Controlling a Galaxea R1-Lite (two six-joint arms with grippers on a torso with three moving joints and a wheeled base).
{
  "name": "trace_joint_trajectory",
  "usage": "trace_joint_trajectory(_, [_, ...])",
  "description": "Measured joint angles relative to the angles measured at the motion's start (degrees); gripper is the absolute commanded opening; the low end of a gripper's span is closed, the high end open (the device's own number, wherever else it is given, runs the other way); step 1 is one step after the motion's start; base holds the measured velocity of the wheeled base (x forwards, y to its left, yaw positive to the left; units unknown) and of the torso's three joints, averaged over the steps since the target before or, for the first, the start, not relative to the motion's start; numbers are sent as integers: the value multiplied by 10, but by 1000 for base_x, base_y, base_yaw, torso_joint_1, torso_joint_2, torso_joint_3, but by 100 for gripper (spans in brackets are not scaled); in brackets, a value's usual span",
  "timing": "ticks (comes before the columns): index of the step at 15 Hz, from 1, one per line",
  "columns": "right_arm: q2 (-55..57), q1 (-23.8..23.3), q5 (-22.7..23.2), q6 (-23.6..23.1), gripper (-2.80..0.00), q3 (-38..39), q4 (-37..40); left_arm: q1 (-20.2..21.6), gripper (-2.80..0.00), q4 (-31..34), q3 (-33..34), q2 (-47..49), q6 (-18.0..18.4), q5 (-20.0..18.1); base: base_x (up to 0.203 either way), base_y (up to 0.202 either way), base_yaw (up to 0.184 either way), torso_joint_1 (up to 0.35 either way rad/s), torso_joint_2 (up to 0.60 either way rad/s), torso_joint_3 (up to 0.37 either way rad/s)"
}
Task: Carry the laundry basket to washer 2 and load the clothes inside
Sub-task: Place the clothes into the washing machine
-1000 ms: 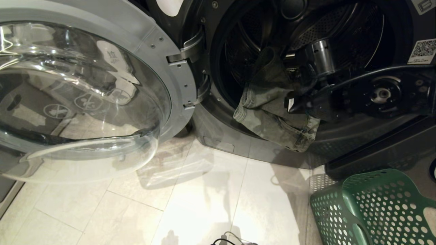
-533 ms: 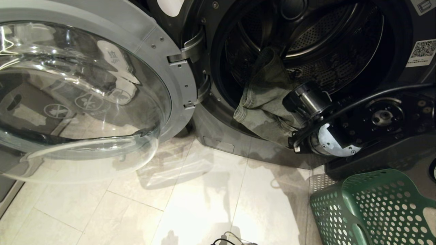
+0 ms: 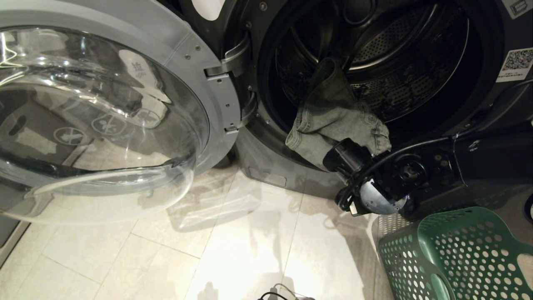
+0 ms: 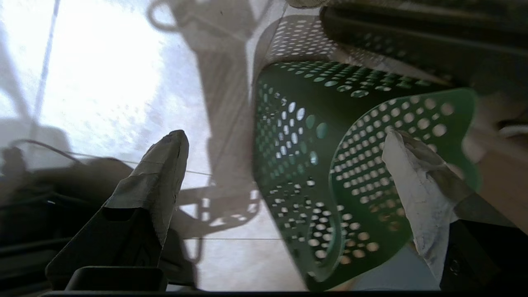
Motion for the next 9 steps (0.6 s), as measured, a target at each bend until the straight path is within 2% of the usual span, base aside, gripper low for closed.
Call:
trace_joint_trajectory(2, [15,0,-4,-76,0,-15,-2,0,-280,0,0,0,0,0,0,0,0,0,0,0])
trace_joint_trajectory(4, [37,-1,-4,-127,0,-50,-4,0,-280,0,0,0,0,0,0,0,0,0,0,0])
trace_joint_trajectory(6, [62,0,-5,-156,0,-88,-9,0,-280,0,0,0,0,0,0,0,0,0,0,0])
trace_joint_trajectory(9, [111,0,-6,-166,0,-146,-10,0,-280,0,0,0,0,0,0,0,0,0,0,0])
